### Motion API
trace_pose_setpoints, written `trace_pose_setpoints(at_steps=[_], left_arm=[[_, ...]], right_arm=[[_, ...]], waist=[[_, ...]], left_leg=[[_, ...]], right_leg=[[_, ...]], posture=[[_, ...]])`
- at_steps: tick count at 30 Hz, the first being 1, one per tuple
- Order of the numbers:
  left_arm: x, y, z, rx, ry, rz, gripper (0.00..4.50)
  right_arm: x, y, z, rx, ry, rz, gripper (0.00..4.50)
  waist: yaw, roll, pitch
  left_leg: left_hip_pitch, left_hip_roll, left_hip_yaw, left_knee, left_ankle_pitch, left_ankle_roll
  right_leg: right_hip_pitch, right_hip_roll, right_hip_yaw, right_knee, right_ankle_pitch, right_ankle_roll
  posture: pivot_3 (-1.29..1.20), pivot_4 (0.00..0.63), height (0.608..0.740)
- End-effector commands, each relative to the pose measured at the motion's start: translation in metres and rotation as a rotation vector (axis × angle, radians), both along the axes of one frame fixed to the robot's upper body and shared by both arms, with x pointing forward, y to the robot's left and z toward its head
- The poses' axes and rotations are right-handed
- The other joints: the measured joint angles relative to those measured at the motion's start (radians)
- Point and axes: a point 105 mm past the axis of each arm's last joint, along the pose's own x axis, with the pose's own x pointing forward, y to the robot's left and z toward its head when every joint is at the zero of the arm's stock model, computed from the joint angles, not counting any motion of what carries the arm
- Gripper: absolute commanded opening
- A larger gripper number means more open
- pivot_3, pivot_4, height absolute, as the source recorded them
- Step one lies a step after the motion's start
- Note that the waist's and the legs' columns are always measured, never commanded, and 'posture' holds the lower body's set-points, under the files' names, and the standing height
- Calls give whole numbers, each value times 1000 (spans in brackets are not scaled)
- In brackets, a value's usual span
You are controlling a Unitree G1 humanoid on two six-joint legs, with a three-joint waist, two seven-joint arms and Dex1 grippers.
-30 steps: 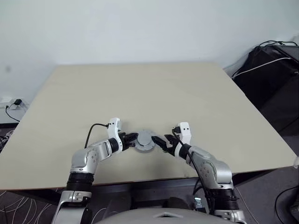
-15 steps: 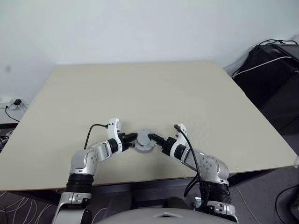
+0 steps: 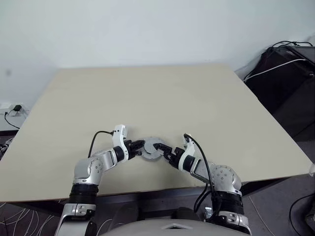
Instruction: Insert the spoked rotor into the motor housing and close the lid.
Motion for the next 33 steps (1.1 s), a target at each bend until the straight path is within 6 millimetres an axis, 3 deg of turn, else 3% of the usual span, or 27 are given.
trace_pose_setpoints(at_steps=[1, 6, 11, 15, 18, 27, 30, 33], left_arm=[[-10, -7, -11, 8, 51, -29, 0], [-11, -6, -11, 6, 52, -25, 0], [-11, -4, -12, 9, 54, -19, 0], [-11, -4, -12, 11, 54, -19, 0], [-11, -4, -12, 11, 53, -19, 0], [-12, -3, -13, 18, 54, -17, 0], [-12, -3, -13, 17, 53, -16, 0], [-12, -3, -13, 17, 53, -16, 0]], right_arm=[[3, 25, 18, 158, -14, 15, 4475], [5, 29, 25, 223, -15, 4, 4475], [-6, 42, 46, 308, -72, 109, 4475], [-7, 45, 33, 229, -32, 141, 4475], [5, 42, 19, 151, 11, 59, 4475], [14, 43, 28, 195, 0, 5, 4475], [12, 43, 32, 203, -15, 14, 3880], [8, 42, 35, 202, -25, 35, 2892]], waist=[[-3, 0, 0], [-6, 0, 0], [-15, 0, 0], [-19, 0, 0], [-20, 0, 0], [-19, 0, 0], [-18, 1, 0], [-19, 1, 0]], left_leg=[[0, 0, 0, 0, 0, 0], [0, 0, 0, 0, 0, 0], [0, 0, 0, 0, 0, 0], [0, 0, 0, 0, 0, 0], [0, 0, 0, 1, 0, 0], [1, 0, 0, 1, 0, -1], [0, 0, 0, 2, 1, -1], [-1, 0, 0, 2, 1, -1]], right_leg=[[0, 0, 0, 0, 0, 0], [0, 0, 0, 0, 0, 0], [0, 0, 0, 0, 0, 0], [0, 0, 0, 0, 0, 1], [0, 0, 0, 1, 1, 1], [0, 0, 1, 1, 6, 1], [0, 0, 1, 0, 7, 1], [-1, 1, 1, 0, 7, 1]], posture=[[0, 0, 740], [0, 0, 740], [0, 0, 740], [0, 0, 740], [0, 0, 740], [0, 0, 740], [0, 0, 740], [0, 0, 740]])
